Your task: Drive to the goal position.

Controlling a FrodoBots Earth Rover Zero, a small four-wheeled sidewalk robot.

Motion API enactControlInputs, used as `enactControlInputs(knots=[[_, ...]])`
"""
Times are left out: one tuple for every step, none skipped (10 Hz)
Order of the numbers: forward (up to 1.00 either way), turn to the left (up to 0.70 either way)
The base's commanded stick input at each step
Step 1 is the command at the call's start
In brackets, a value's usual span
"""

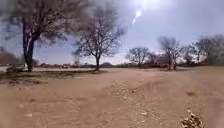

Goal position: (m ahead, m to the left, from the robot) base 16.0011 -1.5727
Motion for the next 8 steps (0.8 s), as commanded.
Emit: enactControlInputs(knots=[[1.0,0.0],[1.0,0.0],[1.0,0.0],[1.0,0.0],[1.0,-0.22],[1.0,-0.27],[1.0,-0.27],[1.0,-0.27]])
